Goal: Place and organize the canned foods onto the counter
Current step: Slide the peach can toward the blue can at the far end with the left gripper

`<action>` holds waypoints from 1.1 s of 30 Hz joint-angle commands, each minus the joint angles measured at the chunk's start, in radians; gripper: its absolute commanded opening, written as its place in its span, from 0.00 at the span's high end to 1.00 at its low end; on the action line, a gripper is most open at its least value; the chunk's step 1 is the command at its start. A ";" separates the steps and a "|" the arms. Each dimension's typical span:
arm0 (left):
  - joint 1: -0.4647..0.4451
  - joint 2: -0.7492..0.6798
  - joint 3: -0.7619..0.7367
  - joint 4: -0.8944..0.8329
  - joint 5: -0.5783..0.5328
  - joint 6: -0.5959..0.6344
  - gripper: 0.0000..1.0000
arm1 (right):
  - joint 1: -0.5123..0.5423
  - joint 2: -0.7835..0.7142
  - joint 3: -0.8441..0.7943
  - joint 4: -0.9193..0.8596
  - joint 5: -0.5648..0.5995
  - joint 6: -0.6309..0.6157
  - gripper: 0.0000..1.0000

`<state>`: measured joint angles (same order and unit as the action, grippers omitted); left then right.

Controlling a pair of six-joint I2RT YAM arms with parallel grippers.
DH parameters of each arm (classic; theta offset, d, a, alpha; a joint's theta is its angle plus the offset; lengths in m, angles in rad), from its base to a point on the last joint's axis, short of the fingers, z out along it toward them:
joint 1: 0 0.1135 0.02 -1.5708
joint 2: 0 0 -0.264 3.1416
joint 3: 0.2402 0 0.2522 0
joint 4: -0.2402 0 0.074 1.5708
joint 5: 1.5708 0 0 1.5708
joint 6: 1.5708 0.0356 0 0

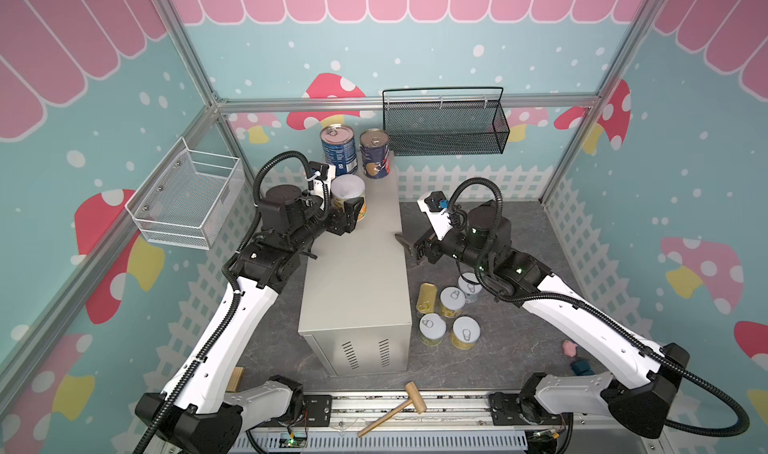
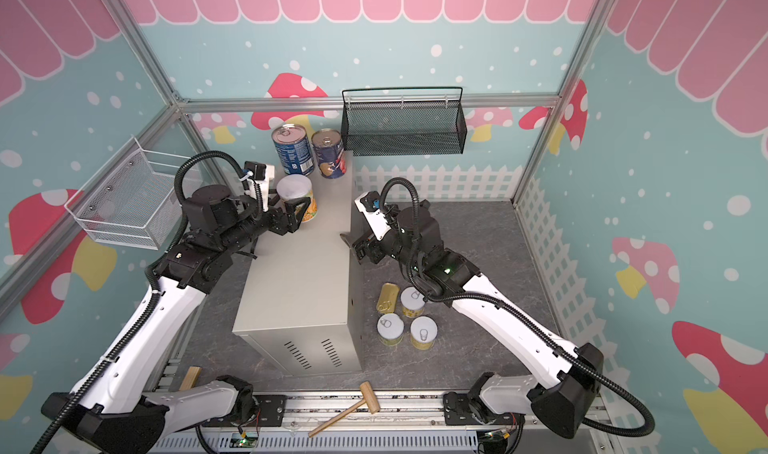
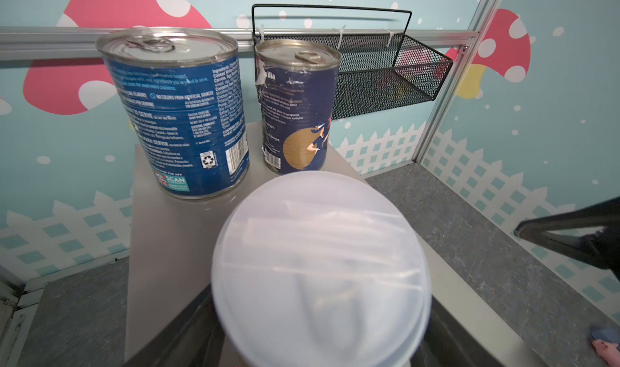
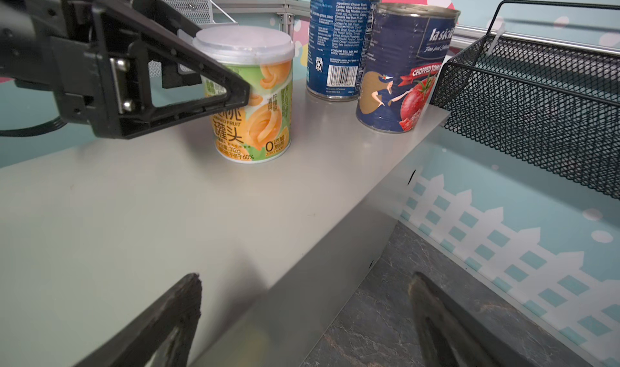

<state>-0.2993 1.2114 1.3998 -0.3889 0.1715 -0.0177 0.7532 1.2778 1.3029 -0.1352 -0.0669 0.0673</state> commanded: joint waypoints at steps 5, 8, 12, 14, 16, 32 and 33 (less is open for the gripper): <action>0.085 0.052 0.039 0.066 0.041 0.005 0.20 | -0.012 -0.068 -0.068 0.034 0.040 -0.027 0.02; 0.112 0.072 0.050 0.079 0.085 0.005 0.20 | -0.020 -0.086 -0.100 0.034 0.048 -0.025 0.02; 0.127 0.092 0.055 0.094 0.113 0.009 0.20 | -0.029 -0.110 -0.134 0.035 0.055 -0.017 0.02; 0.134 0.099 0.058 0.100 0.122 0.009 0.20 | -0.033 -0.116 -0.145 0.036 0.056 -0.014 0.02; 0.139 0.111 0.063 0.100 0.127 0.010 0.20 | -0.036 -0.121 -0.154 0.037 0.056 -0.014 0.02; 0.147 0.179 0.102 0.121 0.129 0.010 0.21 | -0.047 -0.163 -0.195 0.042 0.068 0.000 0.02; 0.146 0.181 0.103 0.122 0.129 0.010 0.21 | -0.048 -0.165 -0.197 0.043 0.068 0.001 0.02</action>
<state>-0.1585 1.3777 1.4784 -0.2653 0.2924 -0.0181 0.7101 1.1320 1.1172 -0.1108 -0.0074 0.0612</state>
